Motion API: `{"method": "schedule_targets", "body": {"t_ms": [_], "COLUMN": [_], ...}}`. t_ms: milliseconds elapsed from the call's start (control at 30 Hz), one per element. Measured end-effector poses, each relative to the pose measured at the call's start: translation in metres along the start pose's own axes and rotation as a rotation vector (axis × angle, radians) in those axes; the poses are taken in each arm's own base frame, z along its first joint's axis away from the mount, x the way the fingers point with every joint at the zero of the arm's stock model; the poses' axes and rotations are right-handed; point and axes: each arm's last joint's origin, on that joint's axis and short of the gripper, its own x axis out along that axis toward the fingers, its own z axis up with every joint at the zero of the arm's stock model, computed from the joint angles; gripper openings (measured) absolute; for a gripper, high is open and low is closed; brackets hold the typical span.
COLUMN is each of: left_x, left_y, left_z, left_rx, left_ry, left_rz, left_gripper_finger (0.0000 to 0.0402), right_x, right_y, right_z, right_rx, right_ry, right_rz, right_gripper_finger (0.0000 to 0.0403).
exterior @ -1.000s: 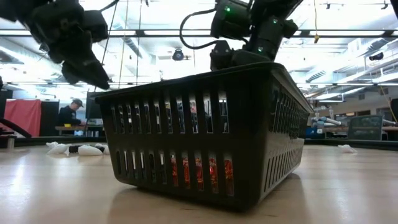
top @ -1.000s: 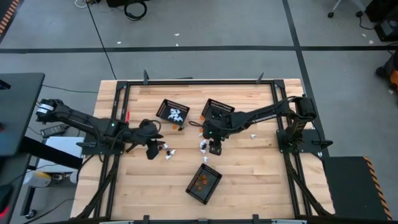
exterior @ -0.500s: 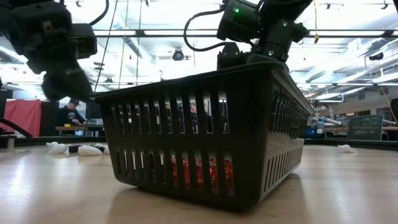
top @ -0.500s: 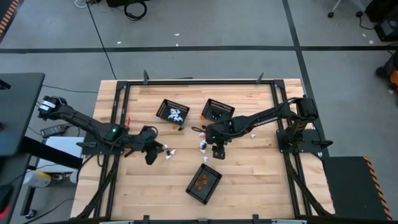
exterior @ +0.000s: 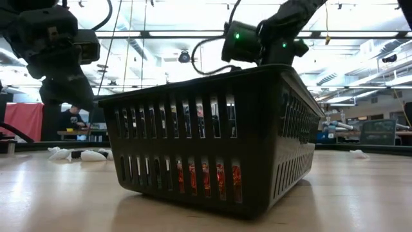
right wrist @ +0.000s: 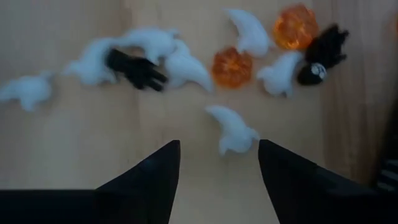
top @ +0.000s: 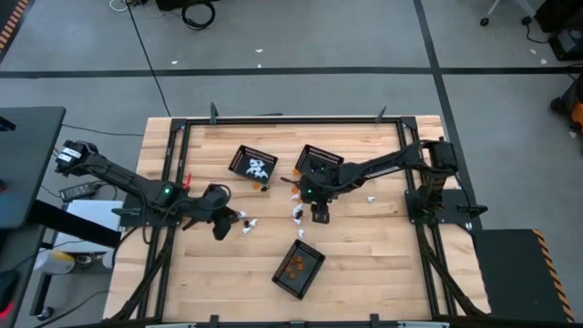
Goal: Sort Halloween decoration
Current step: Put the white ghost toy into the top left black basket
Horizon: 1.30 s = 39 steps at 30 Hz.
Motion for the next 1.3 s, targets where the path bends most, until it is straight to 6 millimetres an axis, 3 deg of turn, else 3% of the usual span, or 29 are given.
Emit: {"method": "schedule_targets", "body": {"t_ms": [300,667,767,1067,1300], "left_x": [0.001,0.001,0.001,0.001,0.001], "left_y": [0.003,0.004,0.004,0.004,0.004], "left_z": [0.003,0.003,0.003,0.003,0.003], "left_rx": [-0.012,-0.017,-0.019,-0.015,-0.008], "left_ry": [-0.007,-0.006,-0.006,-0.006,-0.005], "left_rz": [0.021,0.029,0.029,0.029,0.029], "left_gripper_finger": [0.0155,0.0155,0.0155,0.0155,0.0155], "right_x": [0.004,0.022,0.02,0.022,0.023], "right_y": [-0.008,-0.007,-0.006,-0.004,-0.004], "right_z": [0.003,0.002,0.003,0.002,0.002], "right_rx": [-0.024,-0.027,-0.037,-0.031,0.011], "right_ry": [-0.02,0.001,-0.007,0.003,0.002], "right_rz": [-0.011,-0.011,-0.021,0.033,0.044], "right_gripper_finger": [0.0188,0.0166,0.0143,0.0024,0.0007]}}
